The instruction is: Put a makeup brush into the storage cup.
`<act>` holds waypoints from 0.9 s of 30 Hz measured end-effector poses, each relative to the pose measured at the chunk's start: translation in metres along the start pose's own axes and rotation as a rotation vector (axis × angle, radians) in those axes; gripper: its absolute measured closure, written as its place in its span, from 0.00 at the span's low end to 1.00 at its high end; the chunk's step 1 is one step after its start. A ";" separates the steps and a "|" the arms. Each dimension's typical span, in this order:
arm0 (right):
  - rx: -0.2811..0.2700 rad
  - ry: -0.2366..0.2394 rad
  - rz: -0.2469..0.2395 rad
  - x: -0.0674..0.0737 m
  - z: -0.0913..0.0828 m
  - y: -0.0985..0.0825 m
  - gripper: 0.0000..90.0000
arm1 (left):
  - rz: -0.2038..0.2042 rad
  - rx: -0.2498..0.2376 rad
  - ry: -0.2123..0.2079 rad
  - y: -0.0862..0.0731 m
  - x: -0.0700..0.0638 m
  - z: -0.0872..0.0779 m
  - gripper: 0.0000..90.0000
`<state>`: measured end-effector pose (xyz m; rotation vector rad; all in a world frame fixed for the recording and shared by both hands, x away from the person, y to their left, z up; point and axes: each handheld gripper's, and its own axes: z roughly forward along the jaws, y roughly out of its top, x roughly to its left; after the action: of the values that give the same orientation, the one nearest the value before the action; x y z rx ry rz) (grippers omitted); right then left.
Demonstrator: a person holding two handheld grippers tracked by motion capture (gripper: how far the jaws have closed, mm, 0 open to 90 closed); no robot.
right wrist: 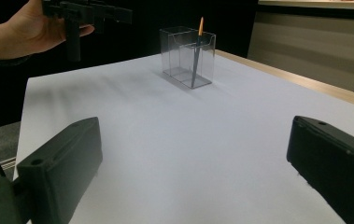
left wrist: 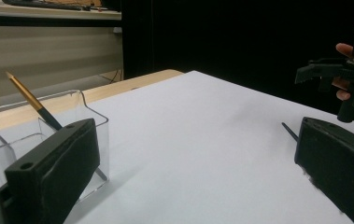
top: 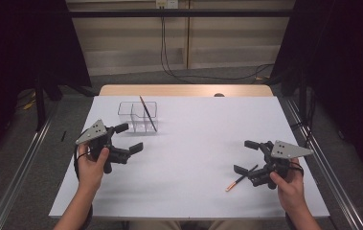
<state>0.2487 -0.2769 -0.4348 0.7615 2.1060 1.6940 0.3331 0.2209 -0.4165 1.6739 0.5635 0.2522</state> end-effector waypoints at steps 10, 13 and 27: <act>0.002 0.008 -0.002 0.000 0.003 0.000 0.03 | 0.018 0.005 0.005 -0.006 -0.004 -0.011 0.00; 0.004 0.007 -0.003 0.000 0.003 0.000 0.03 | 0.010 0.006 0.007 -0.009 -0.004 -0.015 0.00; 0.053 -0.002 -0.006 -0.003 0.006 0.004 0.03 | 0.010 -0.012 0.013 -0.010 -0.008 -0.023 0.00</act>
<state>0.2553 -0.2738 -0.4325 0.7710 2.1578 1.6391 0.3134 0.2382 -0.4210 1.6651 0.5630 0.2733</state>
